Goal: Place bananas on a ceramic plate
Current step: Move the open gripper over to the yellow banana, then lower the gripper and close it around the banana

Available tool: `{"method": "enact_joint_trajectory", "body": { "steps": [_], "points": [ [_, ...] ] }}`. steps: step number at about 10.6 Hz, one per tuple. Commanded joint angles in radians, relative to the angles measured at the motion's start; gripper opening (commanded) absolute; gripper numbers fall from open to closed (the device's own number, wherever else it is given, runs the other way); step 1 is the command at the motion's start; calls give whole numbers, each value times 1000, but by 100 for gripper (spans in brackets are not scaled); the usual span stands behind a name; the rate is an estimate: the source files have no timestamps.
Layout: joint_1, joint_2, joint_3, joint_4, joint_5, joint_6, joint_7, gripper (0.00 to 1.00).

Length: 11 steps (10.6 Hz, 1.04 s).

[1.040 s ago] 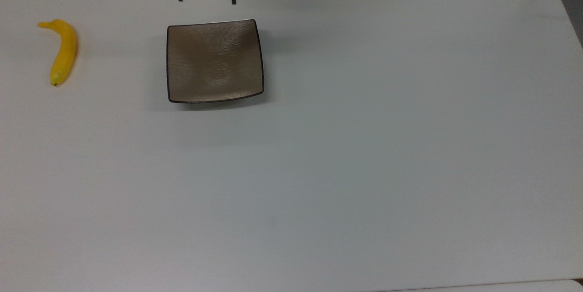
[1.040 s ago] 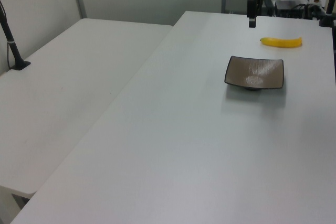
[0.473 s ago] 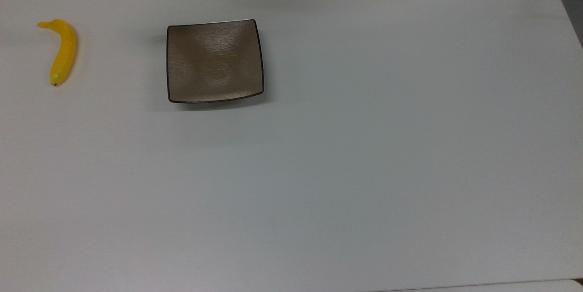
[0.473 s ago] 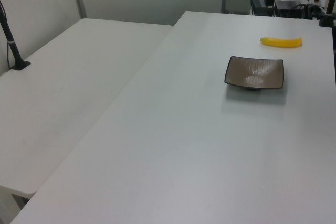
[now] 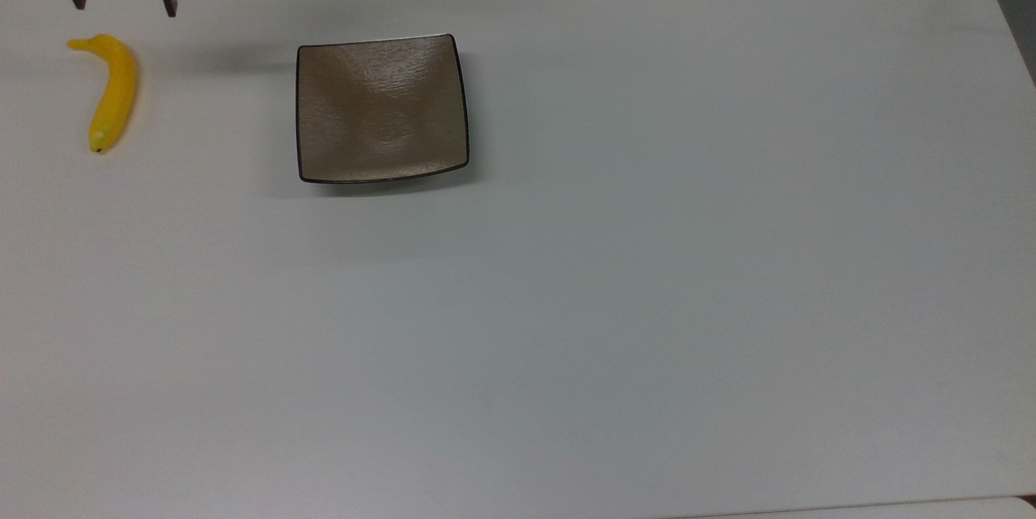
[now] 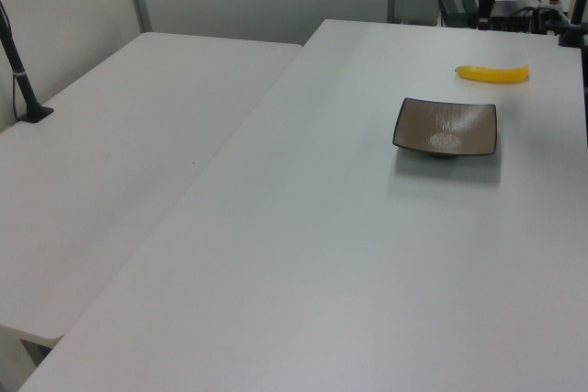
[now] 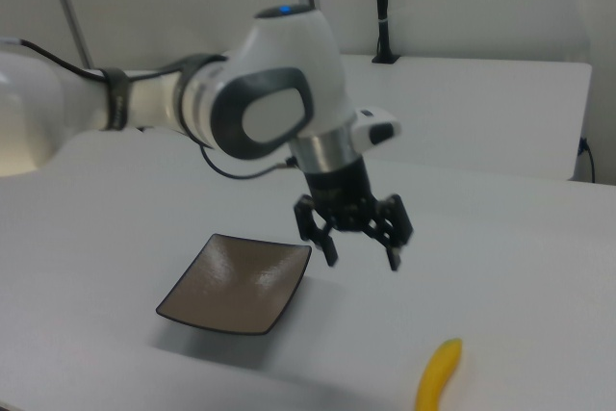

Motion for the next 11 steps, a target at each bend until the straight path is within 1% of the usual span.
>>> {"method": "enact_joint_trajectory", "body": {
  "steps": [1,3,5,9,11],
  "points": [
    [-57,76,-6,-13,-15,99,-88,100],
    [-93,127,-6,-13,-15,160,-174,100],
    [-126,171,-6,-12,-15,166,-231,100],
    [-143,271,-3,-9,-15,169,-234,100],
    [-149,317,4,-13,-14,204,-234,100]
  ]
}}
